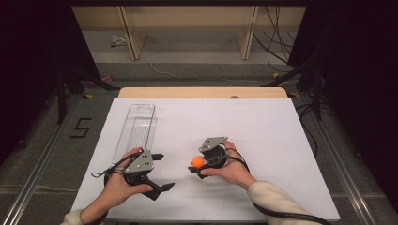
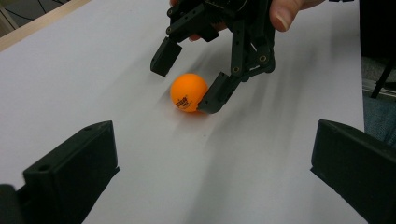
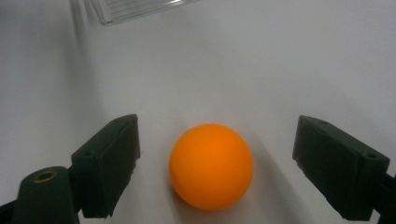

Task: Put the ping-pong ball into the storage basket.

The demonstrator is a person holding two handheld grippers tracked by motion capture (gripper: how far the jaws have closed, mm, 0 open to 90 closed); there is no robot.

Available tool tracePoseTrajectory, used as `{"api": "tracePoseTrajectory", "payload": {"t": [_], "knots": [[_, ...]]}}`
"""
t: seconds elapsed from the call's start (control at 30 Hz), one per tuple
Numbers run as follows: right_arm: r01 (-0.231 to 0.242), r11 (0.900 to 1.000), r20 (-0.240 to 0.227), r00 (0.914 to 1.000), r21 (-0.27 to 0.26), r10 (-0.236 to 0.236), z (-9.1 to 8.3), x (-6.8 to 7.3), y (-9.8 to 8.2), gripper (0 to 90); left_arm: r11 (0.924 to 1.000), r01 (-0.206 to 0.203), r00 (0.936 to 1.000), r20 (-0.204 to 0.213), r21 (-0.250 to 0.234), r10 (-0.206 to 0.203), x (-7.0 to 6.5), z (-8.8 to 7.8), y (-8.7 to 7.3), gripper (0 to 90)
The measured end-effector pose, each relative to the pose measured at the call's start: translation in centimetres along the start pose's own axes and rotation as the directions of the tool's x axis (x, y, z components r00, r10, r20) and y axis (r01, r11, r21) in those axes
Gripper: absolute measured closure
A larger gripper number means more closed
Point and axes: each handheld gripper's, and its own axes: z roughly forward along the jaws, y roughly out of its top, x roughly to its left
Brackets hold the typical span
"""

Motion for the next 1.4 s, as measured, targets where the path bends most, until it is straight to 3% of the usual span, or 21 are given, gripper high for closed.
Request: {"api": "tracePoseTrajectory", "payload": {"t": [0.73, 1.4], "knots": [[0.013, 1.000, -0.006, 0.9999, 0.028, -0.013, 0.86, 0.16, -0.08, 18.2, 1.0000, -0.001, 1.0000, 0.003, 0.004, 0.001, 0.00, -0.01, 0.01, 0.0], [0.028, 0.999, -0.004, 0.9996, 0.038, -0.028, 0.88, 0.19, -0.22, 34.9, 1.0000, -0.001, 1.0000, 0.003, 0.003, 0.001, 0.00, 0.02, 0.00, 0.0]]}}
